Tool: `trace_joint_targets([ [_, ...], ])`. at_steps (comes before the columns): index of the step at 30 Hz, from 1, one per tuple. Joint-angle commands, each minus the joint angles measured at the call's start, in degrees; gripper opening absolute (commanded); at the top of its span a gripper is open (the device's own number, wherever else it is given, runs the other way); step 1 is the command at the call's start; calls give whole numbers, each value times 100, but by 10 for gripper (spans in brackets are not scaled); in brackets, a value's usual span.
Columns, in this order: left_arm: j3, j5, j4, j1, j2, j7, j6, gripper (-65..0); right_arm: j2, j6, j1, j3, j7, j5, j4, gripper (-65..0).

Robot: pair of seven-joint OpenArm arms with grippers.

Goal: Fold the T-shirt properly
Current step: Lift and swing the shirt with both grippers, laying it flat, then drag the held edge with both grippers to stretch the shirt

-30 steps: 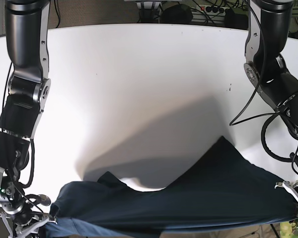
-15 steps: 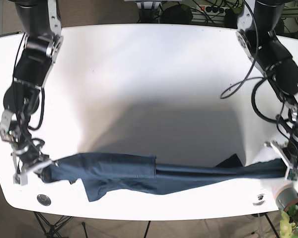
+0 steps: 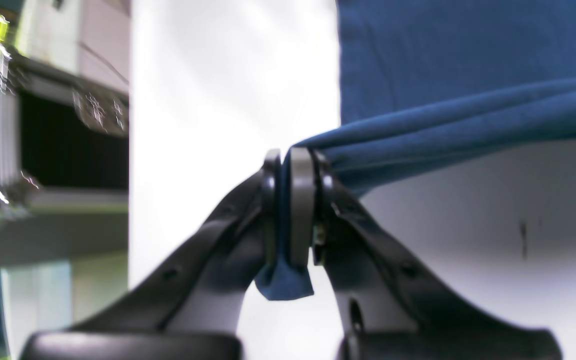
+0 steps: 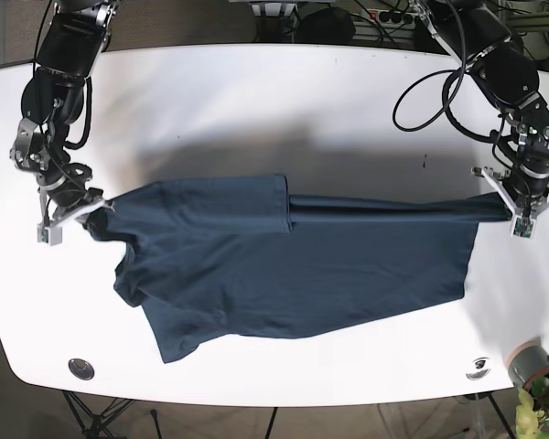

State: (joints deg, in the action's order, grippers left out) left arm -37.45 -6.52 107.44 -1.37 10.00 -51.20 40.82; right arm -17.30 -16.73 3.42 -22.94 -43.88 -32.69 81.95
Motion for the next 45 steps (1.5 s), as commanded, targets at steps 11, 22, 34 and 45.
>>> trace_joint_targets([
  [11, -839, -64, 109, 1082, -196, 1036, -82, -650, -129, -10, -1076, -58, 172, -1043, 117, -628],
  [22, -857, -64, 91, 1679, -521, 1582, -82, -650, -147, -28, -1683, -58, 172, -1835, 152, -623],
  [34, -839, -64, 74, 1688, -512, 1582, -82, -650, -129, -19, -1990, -216, 172, -2248, 882, -395],
  [45, -822, -64, 74, 1688, -512, 1582, -82, -650, -68, -19, -2245, -330, 172, -2248, 1268, -352],
])
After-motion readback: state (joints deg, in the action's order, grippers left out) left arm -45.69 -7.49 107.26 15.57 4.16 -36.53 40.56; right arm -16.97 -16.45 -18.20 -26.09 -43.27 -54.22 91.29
